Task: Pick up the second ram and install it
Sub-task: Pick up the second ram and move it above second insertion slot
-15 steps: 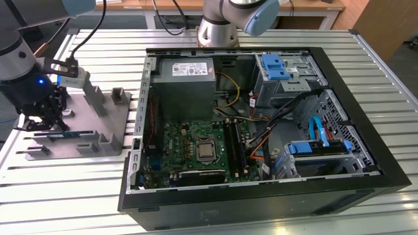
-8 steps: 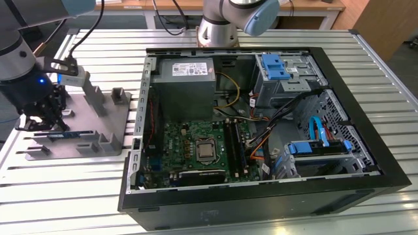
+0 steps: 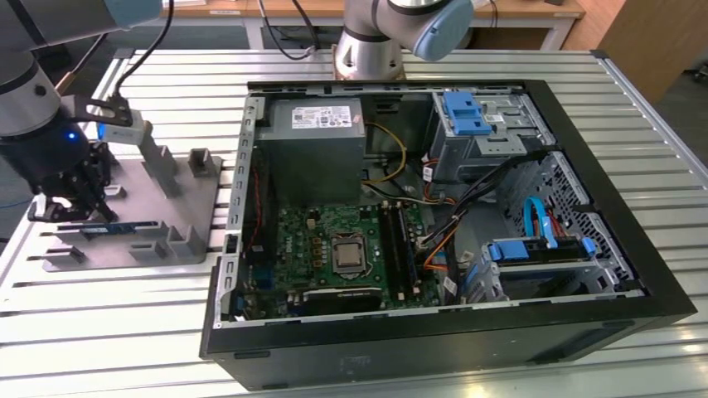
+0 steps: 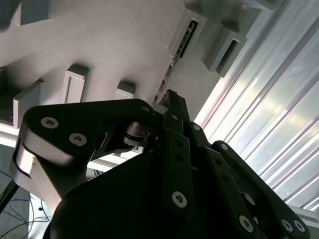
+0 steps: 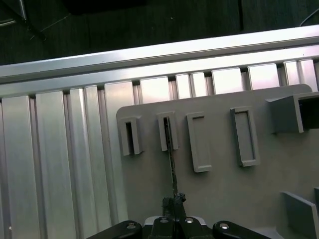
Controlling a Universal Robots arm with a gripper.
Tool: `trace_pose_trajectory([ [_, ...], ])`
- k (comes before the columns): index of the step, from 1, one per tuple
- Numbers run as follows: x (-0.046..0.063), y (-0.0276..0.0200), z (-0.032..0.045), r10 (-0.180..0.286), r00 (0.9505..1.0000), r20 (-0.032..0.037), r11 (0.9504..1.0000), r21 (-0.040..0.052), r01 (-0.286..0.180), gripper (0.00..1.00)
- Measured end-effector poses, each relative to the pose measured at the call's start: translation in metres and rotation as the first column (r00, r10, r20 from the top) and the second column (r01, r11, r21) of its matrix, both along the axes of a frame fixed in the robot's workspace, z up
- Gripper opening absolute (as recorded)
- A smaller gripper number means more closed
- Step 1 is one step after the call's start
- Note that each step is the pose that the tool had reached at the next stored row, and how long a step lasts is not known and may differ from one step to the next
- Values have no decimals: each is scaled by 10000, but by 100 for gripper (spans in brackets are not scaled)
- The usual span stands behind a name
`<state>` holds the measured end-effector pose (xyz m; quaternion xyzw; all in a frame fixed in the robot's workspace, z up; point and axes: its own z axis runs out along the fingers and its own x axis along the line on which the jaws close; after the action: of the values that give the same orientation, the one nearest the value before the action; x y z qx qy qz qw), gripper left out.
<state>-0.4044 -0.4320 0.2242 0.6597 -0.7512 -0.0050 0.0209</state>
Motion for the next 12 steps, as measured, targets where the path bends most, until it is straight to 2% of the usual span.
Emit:
trace_pose_trajectory([
  [12,0,0,0,683,9977,0,9977,0,-683,10],
])
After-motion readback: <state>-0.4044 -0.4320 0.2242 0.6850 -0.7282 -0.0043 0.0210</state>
